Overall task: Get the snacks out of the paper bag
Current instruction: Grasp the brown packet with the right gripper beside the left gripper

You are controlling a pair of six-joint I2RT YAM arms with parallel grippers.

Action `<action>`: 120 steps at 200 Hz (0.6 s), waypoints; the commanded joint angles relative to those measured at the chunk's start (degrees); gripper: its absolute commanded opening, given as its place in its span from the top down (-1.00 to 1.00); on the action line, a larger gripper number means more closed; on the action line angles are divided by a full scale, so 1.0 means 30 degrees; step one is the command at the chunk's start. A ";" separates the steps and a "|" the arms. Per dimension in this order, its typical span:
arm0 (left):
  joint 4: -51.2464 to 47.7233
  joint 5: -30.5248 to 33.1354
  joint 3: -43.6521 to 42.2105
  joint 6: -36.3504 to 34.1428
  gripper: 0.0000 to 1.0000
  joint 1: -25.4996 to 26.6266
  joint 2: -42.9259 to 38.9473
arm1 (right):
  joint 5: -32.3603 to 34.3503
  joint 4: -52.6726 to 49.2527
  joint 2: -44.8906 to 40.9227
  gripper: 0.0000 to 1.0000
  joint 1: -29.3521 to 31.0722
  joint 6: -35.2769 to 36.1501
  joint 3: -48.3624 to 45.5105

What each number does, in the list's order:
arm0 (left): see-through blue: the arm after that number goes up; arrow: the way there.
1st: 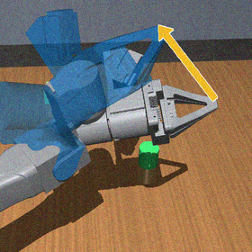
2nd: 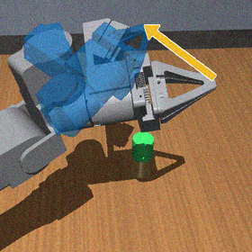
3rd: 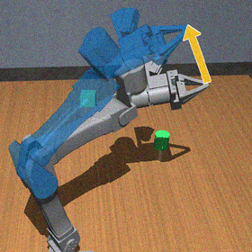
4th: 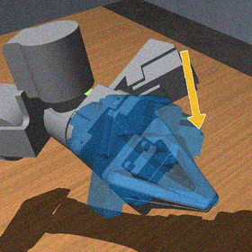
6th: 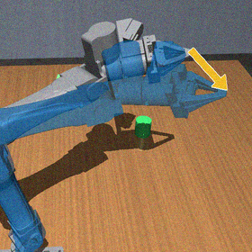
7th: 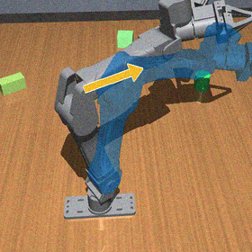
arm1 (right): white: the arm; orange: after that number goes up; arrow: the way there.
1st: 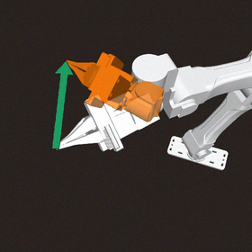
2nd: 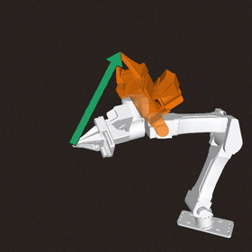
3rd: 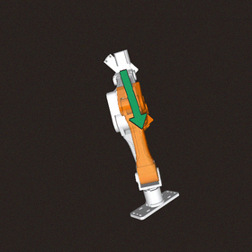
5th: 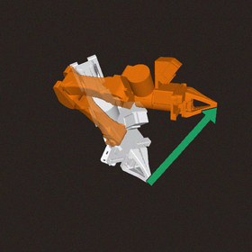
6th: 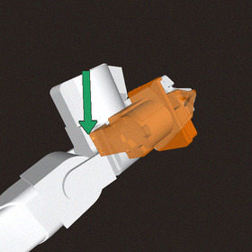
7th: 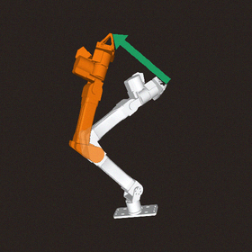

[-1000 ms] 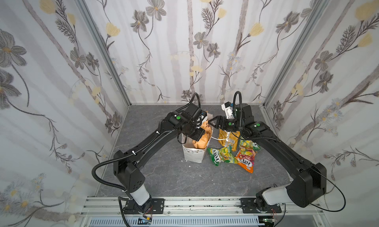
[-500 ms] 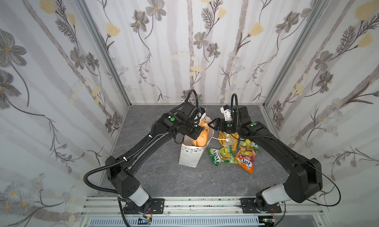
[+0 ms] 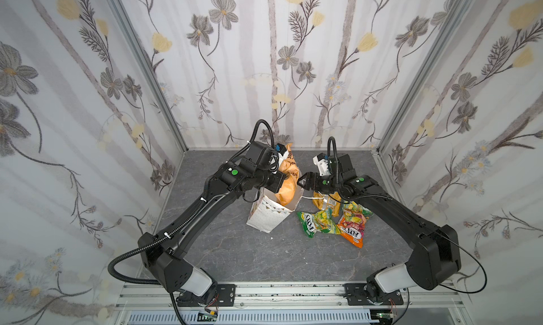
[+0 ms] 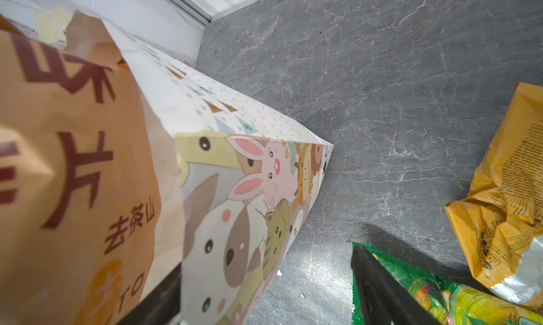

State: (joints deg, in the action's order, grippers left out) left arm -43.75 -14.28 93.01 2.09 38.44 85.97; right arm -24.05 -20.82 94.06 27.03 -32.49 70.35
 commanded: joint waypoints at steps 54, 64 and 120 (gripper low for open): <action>0.4025 -0.1623 -0.1867 0.0801 1.00 -0.0505 -0.1116 | 0.0730 -0.1019 -0.1494 -0.60 0.0088 0.0273 0.1690; 0.3990 -0.1404 -0.2032 0.0817 1.00 -0.0534 -0.1148 | 0.0890 -0.1122 -0.2042 -0.60 -0.0023 0.0174 0.1887; 0.5463 -0.1888 -0.2733 0.1605 1.00 -0.0825 -0.2011 | -0.0154 0.0672 -0.4643 -0.65 -0.0308 -0.1354 0.2524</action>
State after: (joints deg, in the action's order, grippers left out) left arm -32.73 -18.65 85.01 5.52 36.36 81.08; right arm -22.15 -24.18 81.84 26.13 -33.21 77.58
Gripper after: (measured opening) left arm 0.051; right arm 0.821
